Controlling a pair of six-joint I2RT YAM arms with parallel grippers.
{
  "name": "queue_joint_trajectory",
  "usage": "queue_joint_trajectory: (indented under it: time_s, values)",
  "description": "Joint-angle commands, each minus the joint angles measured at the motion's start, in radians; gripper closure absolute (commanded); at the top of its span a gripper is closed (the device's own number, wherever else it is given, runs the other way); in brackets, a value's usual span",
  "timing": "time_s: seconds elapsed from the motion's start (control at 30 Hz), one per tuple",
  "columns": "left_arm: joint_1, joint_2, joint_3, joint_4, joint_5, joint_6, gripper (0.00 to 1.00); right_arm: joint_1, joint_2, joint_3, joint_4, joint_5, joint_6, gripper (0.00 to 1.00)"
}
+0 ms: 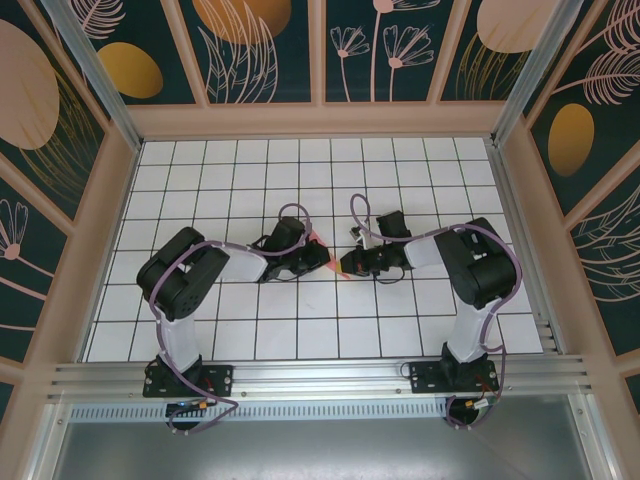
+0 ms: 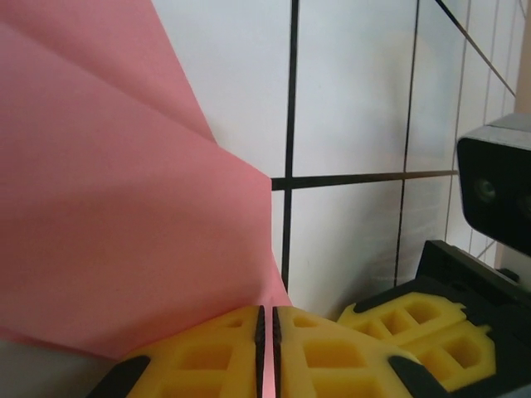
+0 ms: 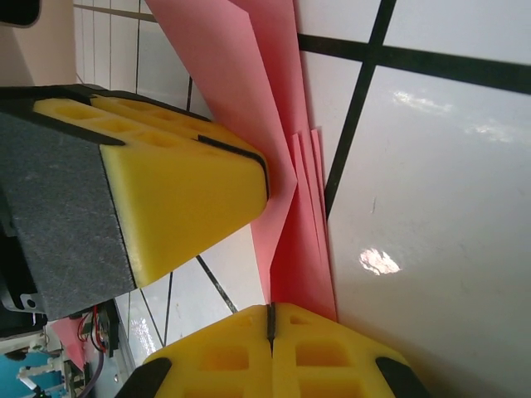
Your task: Fold a paper plane with a square sheet of paper (pick it up from the middle)
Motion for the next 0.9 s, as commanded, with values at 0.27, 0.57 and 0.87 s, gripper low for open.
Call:
queue_joint_trajectory:
  time_s: [0.27, 0.57, 0.87]
  values:
    - [0.000, 0.074, 0.052, -0.208, -0.133, -0.045, 0.86, 0.033, -0.220, 0.000, -0.129, 0.249, -0.034, 0.89]
    - [0.000, 0.086, 0.063, -0.228, -0.139, -0.048, 0.87, 0.109, -0.164, 0.070, -0.202, 0.284, -0.070, 0.92]
    - [0.000, 0.088, 0.068, -0.240, -0.144, -0.047, 0.87, 0.103, -0.069, 0.139, -0.289, 0.252, -0.126, 0.98]
